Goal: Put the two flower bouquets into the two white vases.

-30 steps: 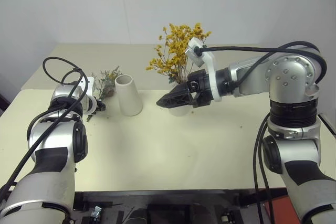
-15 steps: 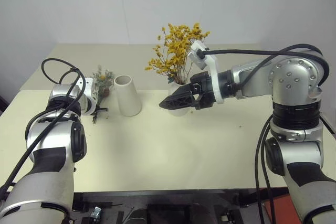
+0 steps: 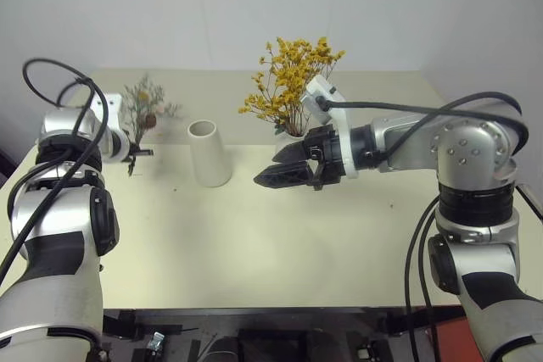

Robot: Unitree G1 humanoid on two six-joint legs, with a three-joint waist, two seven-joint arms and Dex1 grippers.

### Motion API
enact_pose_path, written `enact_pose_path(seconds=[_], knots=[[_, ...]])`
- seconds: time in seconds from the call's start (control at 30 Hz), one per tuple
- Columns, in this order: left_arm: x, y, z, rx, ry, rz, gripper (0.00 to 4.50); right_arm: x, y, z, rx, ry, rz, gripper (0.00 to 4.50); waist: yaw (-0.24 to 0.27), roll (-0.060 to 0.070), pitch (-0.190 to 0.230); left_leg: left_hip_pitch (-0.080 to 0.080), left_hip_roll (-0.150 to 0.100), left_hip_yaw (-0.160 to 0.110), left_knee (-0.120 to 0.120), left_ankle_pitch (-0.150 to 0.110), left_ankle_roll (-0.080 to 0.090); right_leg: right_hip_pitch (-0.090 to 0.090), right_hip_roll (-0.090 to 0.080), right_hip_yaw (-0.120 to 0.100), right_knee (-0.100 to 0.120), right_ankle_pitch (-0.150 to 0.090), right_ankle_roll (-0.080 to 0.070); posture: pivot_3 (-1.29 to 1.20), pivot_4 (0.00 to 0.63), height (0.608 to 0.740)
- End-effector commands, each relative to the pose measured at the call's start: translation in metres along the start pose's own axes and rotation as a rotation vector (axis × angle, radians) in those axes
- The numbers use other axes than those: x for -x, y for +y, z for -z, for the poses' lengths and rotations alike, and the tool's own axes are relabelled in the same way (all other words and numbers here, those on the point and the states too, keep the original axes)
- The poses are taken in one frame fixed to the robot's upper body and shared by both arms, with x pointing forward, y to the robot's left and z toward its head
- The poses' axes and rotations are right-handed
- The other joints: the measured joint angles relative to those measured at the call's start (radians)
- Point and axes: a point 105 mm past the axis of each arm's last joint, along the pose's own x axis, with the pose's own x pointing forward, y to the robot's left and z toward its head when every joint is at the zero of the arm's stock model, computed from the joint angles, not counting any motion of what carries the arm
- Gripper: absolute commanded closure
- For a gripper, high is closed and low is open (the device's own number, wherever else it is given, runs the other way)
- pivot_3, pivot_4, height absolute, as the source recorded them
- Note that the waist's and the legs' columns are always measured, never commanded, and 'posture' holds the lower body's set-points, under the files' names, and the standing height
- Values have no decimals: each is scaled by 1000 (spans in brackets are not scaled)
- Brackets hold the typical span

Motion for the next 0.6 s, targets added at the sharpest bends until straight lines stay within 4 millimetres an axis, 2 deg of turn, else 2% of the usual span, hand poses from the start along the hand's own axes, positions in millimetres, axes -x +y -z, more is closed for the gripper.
enact_pose_path(seconds=[0.03, 0.17, 0.33, 0.5, 0.6], knots=[[26, -2, -46, -59, -241, 82, 4250, -12, 2, -10, 102, -103, 55, 0, -4, 0, 0, 0, 1, 0, 0, 0, 0, 0, 0, 0, 0, 0, 0, 0, 150, 740], [47, -7, -68, -178, -491, 149, 4250, -33, -9, -8, 148, -152, 173, 0, -5, 0, 0, -1, 1, 1, 0, 1, -2, -6, 1, 2, 1, 0, 0, 0, 150, 740], [61, -14, -81, -213, -685, 199, 4250, -44, -12, -4, 164, -183, 221, 0, 1, -2, -1, -3, 0, 2, 0, 2, -3, -8, 0, 3, 1, 1, -1, 0, 150, 740], [70, -27, -87, -204, -774, 321, 4250, -53, -15, 3, 166, -191, 250, 0, 4, -4, -2, -4, 0, 1, 0, 2, -3, -7, 0, 2, 1, 1, -1, 0, 150, 740], [69, -37, -86, -218, -761, 386, 4250, -56, -17, 4, 165, -194, 258, 0, 2, -4, -2, -3, 0, 1, 0, 2, -3, -7, 0, 2, 1, 1, -1, 0, 150, 740]])
